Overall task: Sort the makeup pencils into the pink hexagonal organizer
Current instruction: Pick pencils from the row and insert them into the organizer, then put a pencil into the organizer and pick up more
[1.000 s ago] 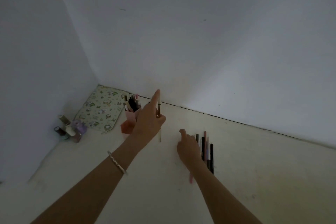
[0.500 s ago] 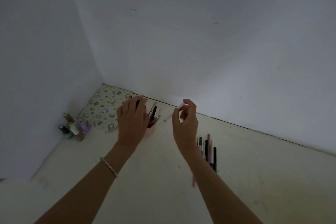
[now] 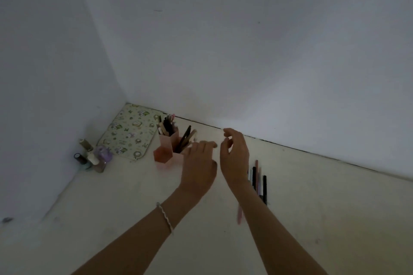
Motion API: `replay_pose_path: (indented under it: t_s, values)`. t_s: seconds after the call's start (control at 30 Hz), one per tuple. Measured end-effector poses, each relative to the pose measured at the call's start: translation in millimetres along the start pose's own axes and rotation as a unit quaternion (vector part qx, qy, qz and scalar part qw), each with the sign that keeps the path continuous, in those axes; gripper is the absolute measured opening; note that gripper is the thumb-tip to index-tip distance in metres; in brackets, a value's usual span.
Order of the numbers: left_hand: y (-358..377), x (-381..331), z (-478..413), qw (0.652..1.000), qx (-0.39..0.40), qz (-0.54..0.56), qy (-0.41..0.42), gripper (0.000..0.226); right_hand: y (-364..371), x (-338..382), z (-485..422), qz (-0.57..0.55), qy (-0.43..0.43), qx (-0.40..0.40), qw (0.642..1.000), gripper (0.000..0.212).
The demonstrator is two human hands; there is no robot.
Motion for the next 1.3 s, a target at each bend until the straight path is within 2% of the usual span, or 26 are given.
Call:
replay_pose_path:
  t_s: [0.07,0.13,0.2,0.3,0.5,0.7,0.77,0.83,0.93,1.0,1.07,1.3]
  values:
    - [49.1,-23.8,16.2,0.994,0.102,-0.026,-0.006,0.024,-23.2,-19.3,-0.6,0.000,0.035,-0.011,0.999,0.029]
    - [90.3,-35.5,32.2,0.984,0.172,-0.020,-0.040,0.023,-43.4,-38.6,0.7,-0.002,0.071,-0.024,0.997,0.031]
    - [120.4,-44.5,46.3,0.972,0.225,0.006,-0.066,0.029,-63.2,-57.1,5.6,-0.004,0.106,-0.044,0.993,0.032]
    - [141.1,-49.9,59.4,0.960,0.262,0.030,-0.095,0.030,-83.2,-74.6,16.9,0.004,0.133,-0.056,0.990,0.032]
    - [141.7,-40.2,59.8,0.947,0.274,0.037,-0.164,0.029,-100.6,-97.3,37.2,0.018,0.152,-0.064,0.986,0.029]
    - [131.9,-31.1,52.6,0.942,0.286,-0.081,-0.154,0.033,-93.4,-100.7,43.7,0.018,0.162,-0.040,0.986,0.023]
    - [125.7,-21.2,44.2,0.941,0.287,-0.077,-0.164,0.037,-80.5,-101.4,42.5,0.060,0.151,0.019,0.987,0.022]
    - [117.2,-11.9,32.5,0.943,0.280,-0.048,-0.171,0.052,-55.5,-106.1,43.5,0.122,0.135,0.123,0.976,0.025]
    - [102.1,-0.7,17.2,0.951,0.255,-0.004,-0.172,0.071,-19.2,-121.7,57.0,0.251,0.127,0.277,0.919,0.029]
    - [94.6,4.8,11.1,0.957,0.237,0.019,-0.167,0.076,-10.2,-133.1,66.2,0.291,0.152,0.315,0.891,0.032]
    - [87.2,12.5,6.4,0.960,0.223,0.033,-0.164,0.079,-3.3,-136.8,67.6,0.302,0.162,0.310,0.887,0.029]
    - [86.8,25.5,10.5,0.958,0.226,0.053,-0.168,0.088,12.6,-126.5,62.0,0.269,0.172,0.277,0.906,0.017]
Point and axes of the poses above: each hand's wrist, its own z-axis away from the middle knuckle, its own y-axis out of the palm, x = y × z, the point moved 10 cm from there along -z, towards the middle knuckle, and after that the axes turned 8 degrees about -y, right-handed, at the moved point
